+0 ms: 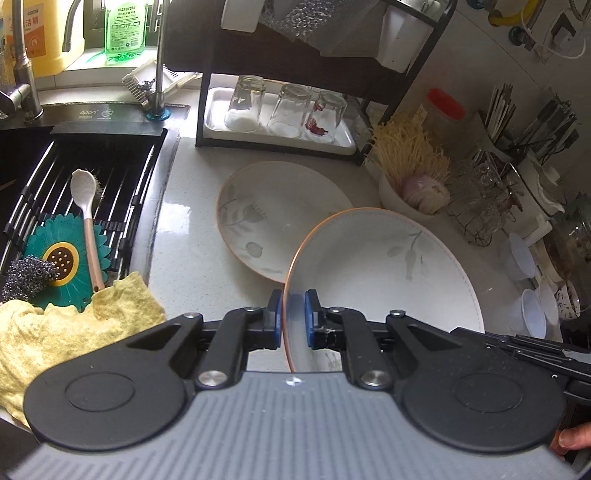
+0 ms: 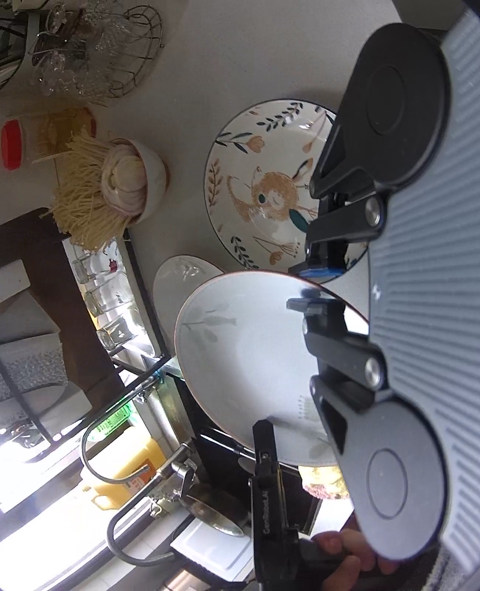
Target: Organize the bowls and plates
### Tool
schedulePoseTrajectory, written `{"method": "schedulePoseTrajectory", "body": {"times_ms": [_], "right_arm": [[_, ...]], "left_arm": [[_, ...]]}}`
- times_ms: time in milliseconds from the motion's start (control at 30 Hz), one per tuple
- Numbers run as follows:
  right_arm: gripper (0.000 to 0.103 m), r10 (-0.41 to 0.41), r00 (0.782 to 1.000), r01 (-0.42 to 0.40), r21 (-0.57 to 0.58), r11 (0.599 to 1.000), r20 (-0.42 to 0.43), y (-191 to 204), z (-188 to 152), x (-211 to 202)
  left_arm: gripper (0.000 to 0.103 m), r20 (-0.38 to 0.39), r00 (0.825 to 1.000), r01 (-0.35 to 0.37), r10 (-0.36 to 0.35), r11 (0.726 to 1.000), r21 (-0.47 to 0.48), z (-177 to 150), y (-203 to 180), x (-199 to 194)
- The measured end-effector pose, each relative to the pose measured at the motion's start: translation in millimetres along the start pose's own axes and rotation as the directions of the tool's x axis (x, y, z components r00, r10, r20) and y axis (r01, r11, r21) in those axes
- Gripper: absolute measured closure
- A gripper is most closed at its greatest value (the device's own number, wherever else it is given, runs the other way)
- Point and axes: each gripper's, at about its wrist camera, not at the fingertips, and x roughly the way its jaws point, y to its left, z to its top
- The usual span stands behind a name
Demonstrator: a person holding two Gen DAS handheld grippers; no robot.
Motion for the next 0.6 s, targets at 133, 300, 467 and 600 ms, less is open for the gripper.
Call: {"method": "schedulePoseTrajectory", "body": {"times_ms": [133,300,467,600], "right_arm": [[0.089,-0.016,1.000,0.016,-0.014,1.000,0.019,-20.8,6.8,-10.4],[0.089,-0.023,1.000,0.023,0.007,1.000,0.014,-56.8,13.7,-12.2],[0.089,-0.024,1.000,0.025,0.040,0.999,-0.015,-87.9,15.6,-2.8],[0.089,-0.029,0.998,0.031,0.041,0.999,-0.055,-102.8,16.2,10.2]], "left_arm": [[0.089,0.018,1.000,0.008,-0.008,1.000,0.006,1.3,-28.8,9.7],[0.090,0.011,1.000,0.010,-0.010,1.000,-0.001,-2.7,-59.6,30.2],[0.090,-0.012,1.000,-0.002,0.002,1.000,-0.005,-7.4,-79.5,55.1],[0.090,-0.038,0.999,-0.027,0.025,0.999,-0.034,-12.8,-84.7,73.8]]}}
